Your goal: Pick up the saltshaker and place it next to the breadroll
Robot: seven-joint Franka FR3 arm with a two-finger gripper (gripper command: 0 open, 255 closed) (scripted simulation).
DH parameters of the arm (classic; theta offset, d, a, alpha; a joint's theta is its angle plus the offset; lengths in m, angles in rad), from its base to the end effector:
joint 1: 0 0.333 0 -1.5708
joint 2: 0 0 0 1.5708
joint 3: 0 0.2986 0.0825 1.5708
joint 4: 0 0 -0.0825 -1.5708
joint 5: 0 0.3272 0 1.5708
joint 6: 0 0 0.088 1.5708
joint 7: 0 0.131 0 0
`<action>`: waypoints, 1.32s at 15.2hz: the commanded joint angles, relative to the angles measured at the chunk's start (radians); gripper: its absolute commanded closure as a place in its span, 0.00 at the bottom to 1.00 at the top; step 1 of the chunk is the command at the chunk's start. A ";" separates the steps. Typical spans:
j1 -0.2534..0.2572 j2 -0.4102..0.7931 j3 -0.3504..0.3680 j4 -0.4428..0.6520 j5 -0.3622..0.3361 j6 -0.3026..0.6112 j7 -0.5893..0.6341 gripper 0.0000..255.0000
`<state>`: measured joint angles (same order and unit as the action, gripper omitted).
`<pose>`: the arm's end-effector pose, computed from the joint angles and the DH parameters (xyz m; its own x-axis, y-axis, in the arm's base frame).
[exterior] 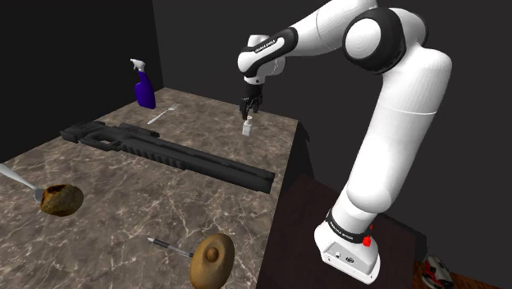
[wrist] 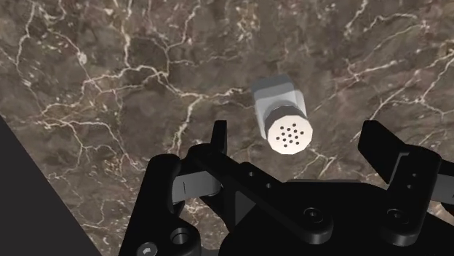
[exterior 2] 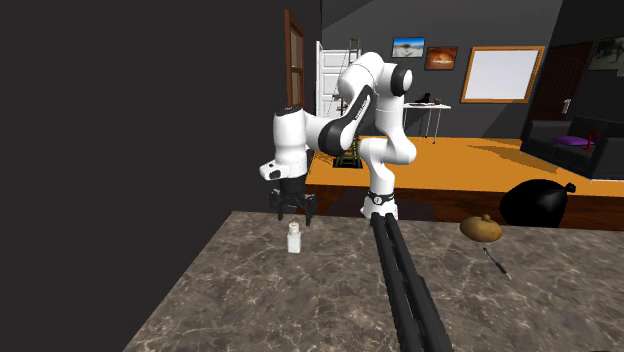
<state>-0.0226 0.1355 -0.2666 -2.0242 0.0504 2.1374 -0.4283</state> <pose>0.5048 -0.1441 0.3741 0.9935 0.1135 -0.0129 0.1134 -0.9935 -0.0130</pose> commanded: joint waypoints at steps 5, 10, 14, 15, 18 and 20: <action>-0.001 0.016 0.001 -0.018 0.006 0.034 -0.004 0.00; -0.001 0.016 0.001 -0.018 0.006 0.034 -0.004 1.00; -0.001 0.016 0.001 -0.018 0.006 0.034 -0.004 1.00; -0.001 0.016 0.001 -0.018 0.006 0.034 -0.004 1.00; -0.001 0.016 0.001 -0.018 0.006 0.034 -0.004 1.00; 0.000 0.009 0.001 -0.012 0.004 0.022 -0.003 1.00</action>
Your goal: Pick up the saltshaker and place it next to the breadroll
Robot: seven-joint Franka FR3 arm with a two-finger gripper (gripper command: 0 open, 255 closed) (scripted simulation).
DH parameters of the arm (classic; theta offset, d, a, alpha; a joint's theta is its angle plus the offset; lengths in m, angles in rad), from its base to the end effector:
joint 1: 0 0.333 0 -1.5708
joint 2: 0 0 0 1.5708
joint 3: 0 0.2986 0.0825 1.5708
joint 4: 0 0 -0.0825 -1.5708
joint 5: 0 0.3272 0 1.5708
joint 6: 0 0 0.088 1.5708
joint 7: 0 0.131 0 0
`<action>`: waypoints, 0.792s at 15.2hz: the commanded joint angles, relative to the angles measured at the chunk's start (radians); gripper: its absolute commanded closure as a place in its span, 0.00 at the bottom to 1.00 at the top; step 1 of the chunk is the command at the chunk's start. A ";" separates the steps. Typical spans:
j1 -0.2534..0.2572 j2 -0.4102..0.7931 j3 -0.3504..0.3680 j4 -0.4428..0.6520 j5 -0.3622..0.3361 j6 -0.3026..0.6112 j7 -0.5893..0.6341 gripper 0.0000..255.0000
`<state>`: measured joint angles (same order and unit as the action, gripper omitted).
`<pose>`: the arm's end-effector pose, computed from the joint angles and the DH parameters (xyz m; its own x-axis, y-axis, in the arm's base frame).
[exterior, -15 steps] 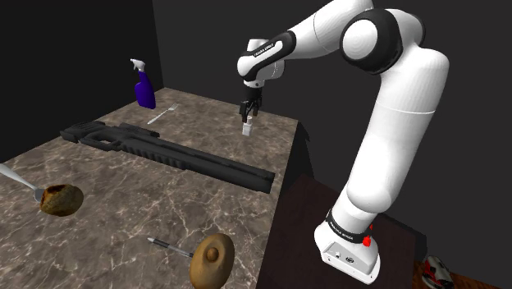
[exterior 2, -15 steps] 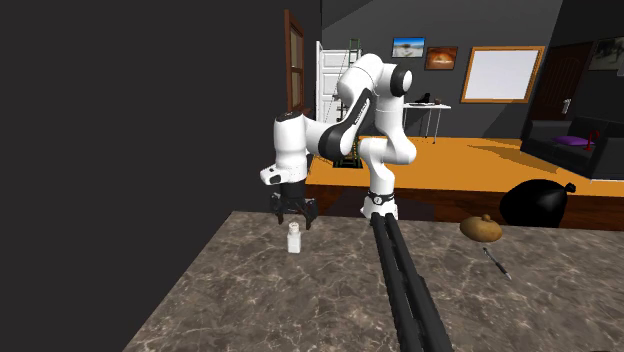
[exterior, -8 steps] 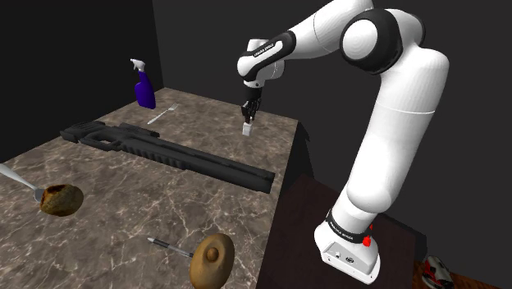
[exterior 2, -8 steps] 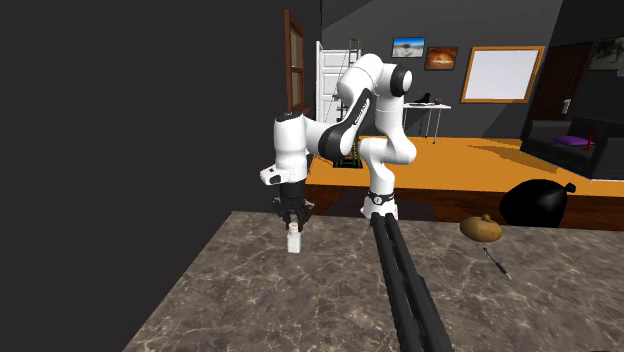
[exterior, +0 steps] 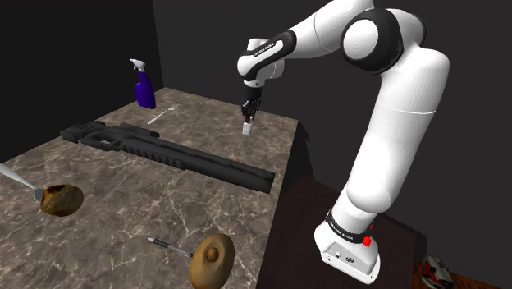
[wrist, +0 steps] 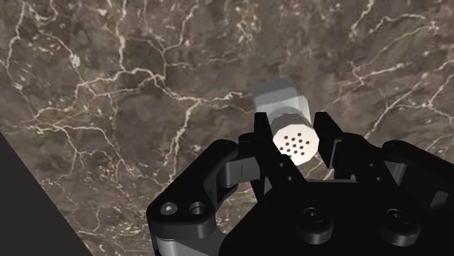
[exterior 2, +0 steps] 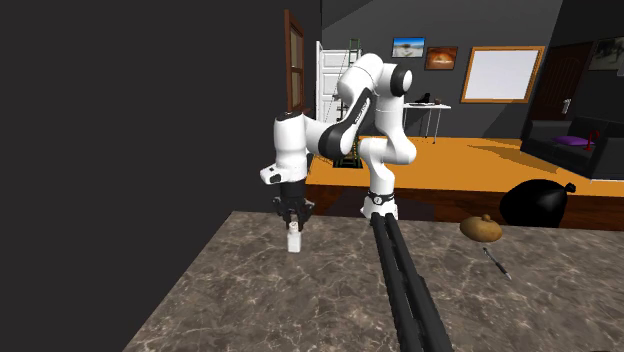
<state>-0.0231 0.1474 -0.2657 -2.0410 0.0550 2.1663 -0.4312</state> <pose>0.5049 -0.1439 0.3637 0.9935 0.1134 -0.0123 0.1133 -0.9935 -0.0127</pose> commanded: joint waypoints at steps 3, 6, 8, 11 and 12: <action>0.001 -0.021 -0.001 0.024 -0.008 -0.044 0.005 1.00; 0.002 -0.038 -0.002 0.045 -0.014 -0.082 0.009 1.00; 0.003 -0.048 -0.002 0.061 -0.017 -0.107 0.012 1.00; 0.003 -0.061 -0.003 0.086 -0.022 -0.145 0.015 1.00; 0.004 -0.066 -0.003 0.094 -0.023 -0.157 0.016 1.00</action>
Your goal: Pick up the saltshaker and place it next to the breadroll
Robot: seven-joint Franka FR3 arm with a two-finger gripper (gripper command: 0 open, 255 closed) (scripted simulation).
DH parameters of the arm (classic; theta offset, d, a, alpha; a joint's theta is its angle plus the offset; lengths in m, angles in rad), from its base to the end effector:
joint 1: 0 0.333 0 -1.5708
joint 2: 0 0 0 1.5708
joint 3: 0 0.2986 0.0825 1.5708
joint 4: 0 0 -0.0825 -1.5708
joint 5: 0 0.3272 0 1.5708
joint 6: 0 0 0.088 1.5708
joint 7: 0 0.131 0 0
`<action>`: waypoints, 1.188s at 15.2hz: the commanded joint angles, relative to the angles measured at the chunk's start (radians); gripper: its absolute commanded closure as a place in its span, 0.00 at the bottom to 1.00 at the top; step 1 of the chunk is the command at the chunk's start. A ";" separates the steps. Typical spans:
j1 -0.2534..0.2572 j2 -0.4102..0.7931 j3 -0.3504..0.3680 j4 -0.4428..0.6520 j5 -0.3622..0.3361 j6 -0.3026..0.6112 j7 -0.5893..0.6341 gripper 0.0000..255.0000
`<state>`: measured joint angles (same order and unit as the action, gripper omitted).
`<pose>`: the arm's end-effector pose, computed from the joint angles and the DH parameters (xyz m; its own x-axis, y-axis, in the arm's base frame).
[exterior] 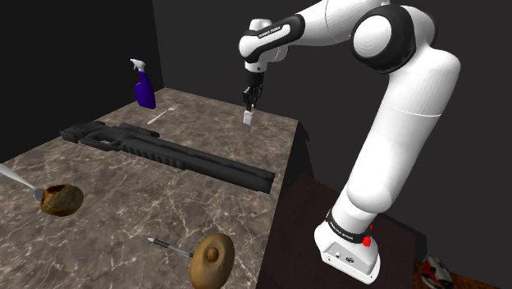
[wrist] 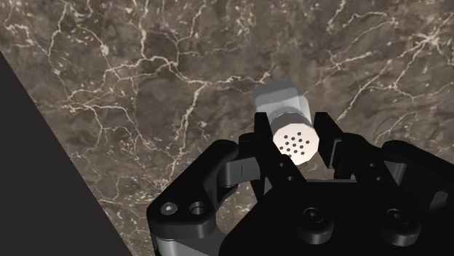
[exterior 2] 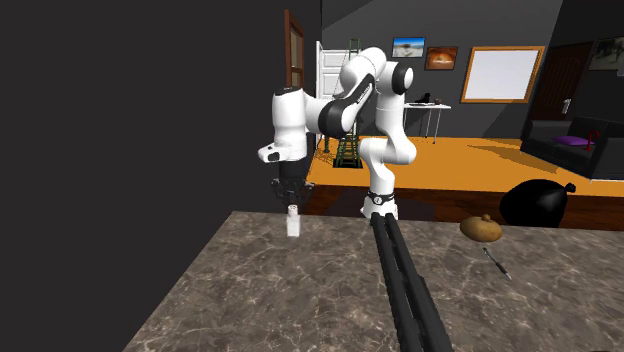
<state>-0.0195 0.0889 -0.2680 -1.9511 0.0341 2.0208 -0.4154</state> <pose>0.5031 -0.1433 0.4177 0.9935 0.1135 -0.0118 0.1133 -0.9935 -0.0128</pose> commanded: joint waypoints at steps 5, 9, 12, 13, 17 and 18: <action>0.001 -0.025 -0.001 0.052 -0.008 -0.076 0.005 1.00; 0.001 -0.035 -0.001 0.093 -0.012 -0.128 0.008 1.00; 0.001 -0.041 -0.001 0.127 -0.013 -0.167 0.009 1.00; 0.001 -0.042 -0.001 0.139 -0.014 -0.180 0.010 1.00; 0.001 -0.045 -0.001 0.189 -0.015 -0.233 0.011 1.00; 0.001 -0.046 -0.001 0.202 -0.015 -0.246 0.011 1.00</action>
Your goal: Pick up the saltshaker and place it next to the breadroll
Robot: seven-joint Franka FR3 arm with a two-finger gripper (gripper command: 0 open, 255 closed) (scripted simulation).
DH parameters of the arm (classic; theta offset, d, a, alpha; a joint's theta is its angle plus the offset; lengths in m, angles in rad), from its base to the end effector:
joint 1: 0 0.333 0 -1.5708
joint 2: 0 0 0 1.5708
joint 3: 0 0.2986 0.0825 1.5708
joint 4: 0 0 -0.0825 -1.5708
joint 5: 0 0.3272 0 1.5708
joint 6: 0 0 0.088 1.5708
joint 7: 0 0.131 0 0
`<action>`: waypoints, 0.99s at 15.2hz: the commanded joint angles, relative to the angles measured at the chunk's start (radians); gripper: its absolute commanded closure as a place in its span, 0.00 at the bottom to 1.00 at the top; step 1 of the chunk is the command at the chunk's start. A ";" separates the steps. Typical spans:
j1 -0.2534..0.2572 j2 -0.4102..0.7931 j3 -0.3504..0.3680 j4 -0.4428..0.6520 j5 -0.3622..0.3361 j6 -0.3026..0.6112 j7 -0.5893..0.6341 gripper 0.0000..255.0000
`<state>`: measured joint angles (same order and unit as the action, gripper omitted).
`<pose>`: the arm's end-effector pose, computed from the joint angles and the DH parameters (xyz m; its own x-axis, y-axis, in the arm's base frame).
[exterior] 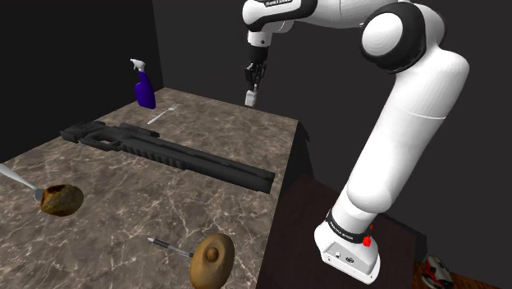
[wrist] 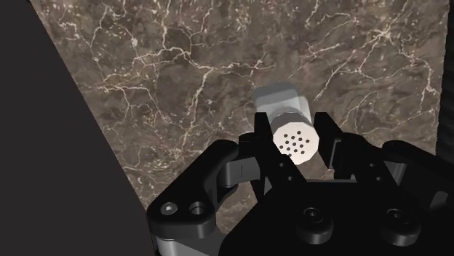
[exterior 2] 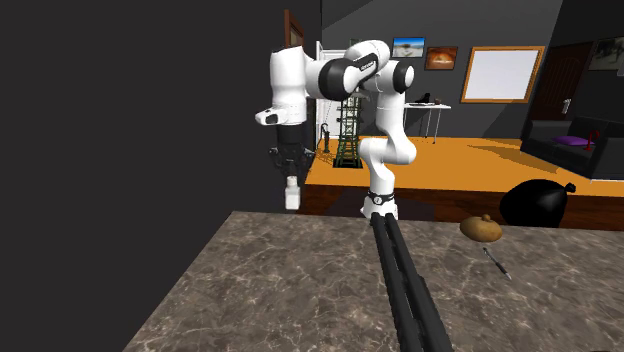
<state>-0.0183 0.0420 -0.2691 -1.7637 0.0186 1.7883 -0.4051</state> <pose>0.4977 -0.1429 0.5002 0.9935 0.1135 -0.0119 0.1134 -0.9935 -0.0126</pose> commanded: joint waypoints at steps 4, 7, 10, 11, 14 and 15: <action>0.031 -0.093 0.030 -0.083 -0.023 -0.006 0.066 1.00; 0.058 -0.179 0.064 -0.179 -0.038 0.005 0.133 1.00; 0.082 -0.258 0.103 -0.264 -0.045 0.011 0.199 1.00; 0.090 -0.283 0.117 -0.289 -0.045 0.012 0.221 1.00; 0.113 -0.353 0.160 -0.359 -0.041 0.012 0.288 1.00; 0.121 -0.374 0.175 -0.380 -0.038 0.011 0.310 1.00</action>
<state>0.0943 -0.3078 -0.1096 -2.1173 -0.0218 1.7976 -0.1201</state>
